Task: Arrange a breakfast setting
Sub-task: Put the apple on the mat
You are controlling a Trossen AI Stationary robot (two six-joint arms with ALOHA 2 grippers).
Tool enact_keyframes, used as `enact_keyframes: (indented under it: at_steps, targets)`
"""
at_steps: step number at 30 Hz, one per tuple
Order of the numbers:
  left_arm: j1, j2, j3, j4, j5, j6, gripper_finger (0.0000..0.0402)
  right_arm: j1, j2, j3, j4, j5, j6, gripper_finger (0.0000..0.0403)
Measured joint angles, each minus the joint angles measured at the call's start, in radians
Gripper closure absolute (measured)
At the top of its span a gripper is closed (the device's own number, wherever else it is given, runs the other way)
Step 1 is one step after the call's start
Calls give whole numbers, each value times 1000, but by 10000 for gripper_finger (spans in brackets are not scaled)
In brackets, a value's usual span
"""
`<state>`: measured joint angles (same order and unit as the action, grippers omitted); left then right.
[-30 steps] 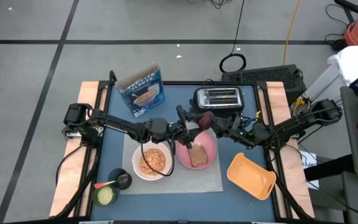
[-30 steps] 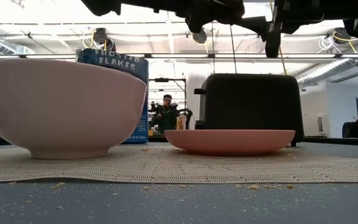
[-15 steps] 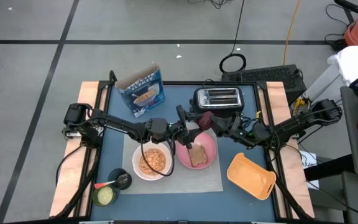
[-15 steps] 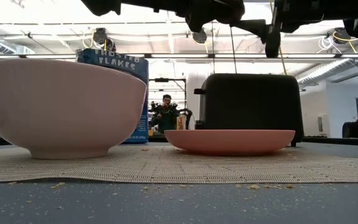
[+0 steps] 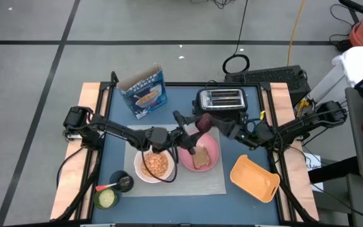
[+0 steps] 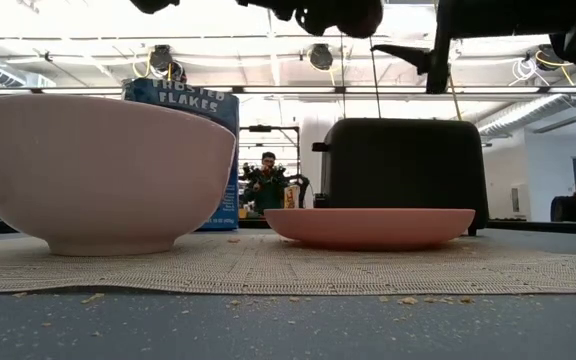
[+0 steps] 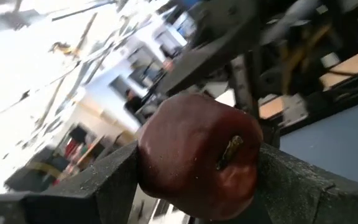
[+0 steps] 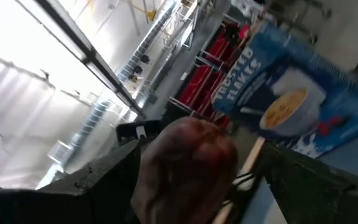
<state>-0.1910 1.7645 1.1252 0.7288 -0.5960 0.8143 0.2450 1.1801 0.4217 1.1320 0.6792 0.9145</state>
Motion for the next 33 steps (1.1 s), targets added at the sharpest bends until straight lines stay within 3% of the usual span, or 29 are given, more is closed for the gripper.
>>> enact_keyframes:
  at_steps: [5, 10, 16, 20, 24, 28, 33]
  targets:
    - [-28, -15, 0, -11, -122, -85, 117, -19, 0, 0, 0, 0, -227, 83]
    - [-36, -77, 0, -98, -163, -240, 117, -33, -1, 0, -7, 0, -462, 83]
    - [-19, -202, 2, -373, -164, -493, 117, -36, -1, 0, -72, 0, -654, 83]
    - [17, -276, 2, -595, -157, -682, 117, -36, -1, 0, -124, 0, -684, 83]
    - [75, -321, 1, -783, -35, -895, 117, -36, 0, -1, -156, 0, -712, 83]
    - [150, -323, 1, -893, 155, -1097, 117, -36, 0, -1, -172, 0, -735, 83]
    - [228, -291, 1, -986, 292, -1271, 117, -36, 0, -1, -186, 0, -737, 83]
